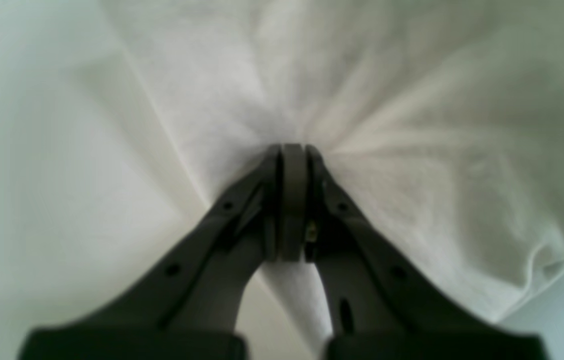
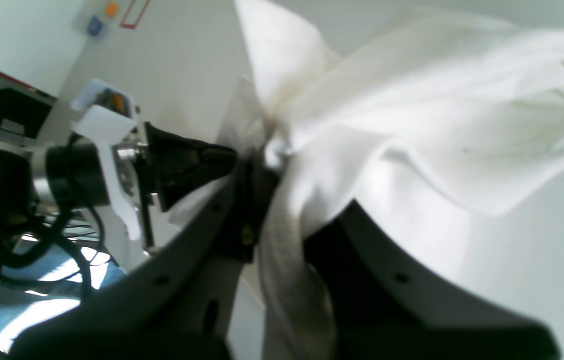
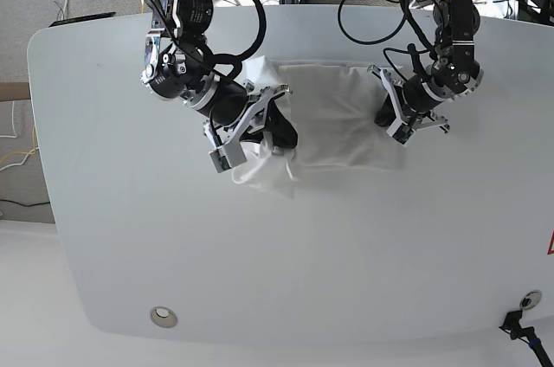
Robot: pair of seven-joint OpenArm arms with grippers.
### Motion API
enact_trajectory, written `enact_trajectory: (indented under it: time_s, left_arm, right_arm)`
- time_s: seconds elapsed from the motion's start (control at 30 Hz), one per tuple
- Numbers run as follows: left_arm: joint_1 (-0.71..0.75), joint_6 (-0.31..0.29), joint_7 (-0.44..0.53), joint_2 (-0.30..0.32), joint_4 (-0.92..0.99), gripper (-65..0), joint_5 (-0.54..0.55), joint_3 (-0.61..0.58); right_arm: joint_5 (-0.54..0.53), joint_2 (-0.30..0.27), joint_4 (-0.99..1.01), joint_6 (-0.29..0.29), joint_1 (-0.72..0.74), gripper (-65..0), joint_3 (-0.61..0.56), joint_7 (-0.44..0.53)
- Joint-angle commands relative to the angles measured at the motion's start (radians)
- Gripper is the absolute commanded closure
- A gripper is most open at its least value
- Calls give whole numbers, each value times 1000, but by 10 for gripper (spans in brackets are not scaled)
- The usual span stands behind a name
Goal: Fold the T-shirt properly
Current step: 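Grasp the folded half with the right gripper and lift it over, then lay the folded half onto the other half and open the right gripper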
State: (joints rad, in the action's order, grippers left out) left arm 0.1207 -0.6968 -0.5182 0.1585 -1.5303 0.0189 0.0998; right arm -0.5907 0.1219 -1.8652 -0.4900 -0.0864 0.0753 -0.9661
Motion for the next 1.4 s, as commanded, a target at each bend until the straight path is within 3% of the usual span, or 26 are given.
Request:
enact_trajectory:
  time_s: [0.0, 0.2, 0.37, 0.6, 0.73, 0.8, 0.87, 0.93, 0.97, 1.1, 1.17, 1.3, 1.37]
  left_arm:
    - [-9, -1, 10, 6, -16, 0, 6, 1]
    - [-9, -1, 10, 6, -16, 0, 6, 1]
    - [-11, -1, 10, 6, -17, 0, 6, 1]
    - [-14, -1, 10, 5, -19, 0, 8, 2]
    - [-14, -1, 8, 11, -85, 0, 8, 21]
    - [-14, -1, 8, 13, -128, 0, 6, 58]
    - [-16, -1, 8, 16, -164, 0, 5, 107]
    - [-17, -1, 7, 51, -197, 0, 6, 133]
    - [-17, -1, 7, 63, -214, -29, 6, 140]
    - [-29, -1, 7, 85, -264, -313, 8, 239]
    - [-33, -1, 7, 85, -278, -401, 8, 314]
    - [-36, -1, 7, 85, -301, -427, 8, 395]
    - [-34, -1, 7, 85, -318, -427, 10, 400]
  right_arm:
    - [-25, 25, -17, -5, 27, 0, -38, 29]
    - [-25, 35, 77, -5, 61, 0, -142, 40]
    - [-30, 35, 175, -5, 89, 0, -187, 112]
    - [-27, 35, 252, -5, 141, 0, -283, 117]
    - [-27, 35, 272, 53, 165, -230, -312, 118]
    - [-27, 35, 270, 76, 168, -316, -314, 120]
    - [-27, 35, 272, 80, 179, -382, -314, 135]
    - [-25, 35, 272, 80, 181, -402, -329, 144]
    - [-25, 35, 272, 80, 187, -402, -343, 144]
    - [-25, 35, 270, 81, 228, -402, -386, 144]
    - [-25, 35, 269, 81, 267, -402, -417, 143]
    - [-2, 35, 250, 83, 328, -402, -441, 143]
    - [105, 8, 223, 83, 342, -402, -424, 141]
